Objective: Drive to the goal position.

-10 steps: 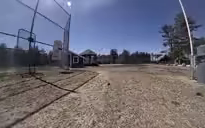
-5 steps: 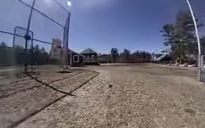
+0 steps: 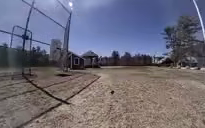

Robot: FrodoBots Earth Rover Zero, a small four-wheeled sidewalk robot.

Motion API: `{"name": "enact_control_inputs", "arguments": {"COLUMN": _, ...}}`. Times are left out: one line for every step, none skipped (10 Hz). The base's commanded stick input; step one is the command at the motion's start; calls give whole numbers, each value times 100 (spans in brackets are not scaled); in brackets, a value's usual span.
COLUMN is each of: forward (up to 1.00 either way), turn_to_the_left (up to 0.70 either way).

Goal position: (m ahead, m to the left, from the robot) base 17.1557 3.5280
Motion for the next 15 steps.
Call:
{"name": "enact_control_inputs", "arguments": {"forward": 70, "turn_to_the_left": 0}}
{"name": "enact_control_inputs", "arguments": {"forward": 70, "turn_to_the_left": 0}}
{"name": "enact_control_inputs", "arguments": {"forward": 70, "turn_to_the_left": 0}}
{"name": "enact_control_inputs", "arguments": {"forward": 70, "turn_to_the_left": 0}}
{"name": "enact_control_inputs", "arguments": {"forward": 70, "turn_to_the_left": 0}}
{"name": "enact_control_inputs", "arguments": {"forward": 70, "turn_to_the_left": 0}}
{"name": "enact_control_inputs", "arguments": {"forward": 70, "turn_to_the_left": 0}}
{"name": "enact_control_inputs", "arguments": {"forward": 70, "turn_to_the_left": 0}}
{"name": "enact_control_inputs", "arguments": {"forward": 70, "turn_to_the_left": 0}}
{"name": "enact_control_inputs", "arguments": {"forward": 70, "turn_to_the_left": 0}}
{"name": "enact_control_inputs", "arguments": {"forward": 70, "turn_to_the_left": 0}}
{"name": "enact_control_inputs", "arguments": {"forward": 70, "turn_to_the_left": 0}}
{"name": "enact_control_inputs", "arguments": {"forward": 70, "turn_to_the_left": 0}}
{"name": "enact_control_inputs", "arguments": {"forward": 70, "turn_to_the_left": 0}}
{"name": "enact_control_inputs", "arguments": {"forward": 70, "turn_to_the_left": 0}}
